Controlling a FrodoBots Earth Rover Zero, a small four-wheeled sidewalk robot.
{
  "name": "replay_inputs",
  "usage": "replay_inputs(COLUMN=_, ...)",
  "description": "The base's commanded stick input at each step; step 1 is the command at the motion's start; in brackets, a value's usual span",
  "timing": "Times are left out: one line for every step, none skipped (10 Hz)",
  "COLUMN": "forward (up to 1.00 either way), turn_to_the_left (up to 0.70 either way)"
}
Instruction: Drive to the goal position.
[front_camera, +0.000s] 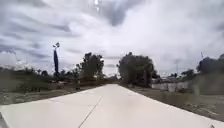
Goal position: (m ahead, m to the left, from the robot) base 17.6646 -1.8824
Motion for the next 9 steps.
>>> replay_inputs(forward=0.85, turn_to_the_left=0.0)
replay_inputs(forward=0.85, turn_to_the_left=0.0)
replay_inputs(forward=0.85, turn_to_the_left=0.0)
replay_inputs(forward=0.85, turn_to_the_left=0.0)
replay_inputs(forward=0.85, turn_to_the_left=0.0)
replay_inputs(forward=0.85, turn_to_the_left=0.0)
replay_inputs(forward=0.85, turn_to_the_left=0.0)
replay_inputs(forward=0.85, turn_to_the_left=0.0)
replay_inputs(forward=0.85, turn_to_the_left=0.0)
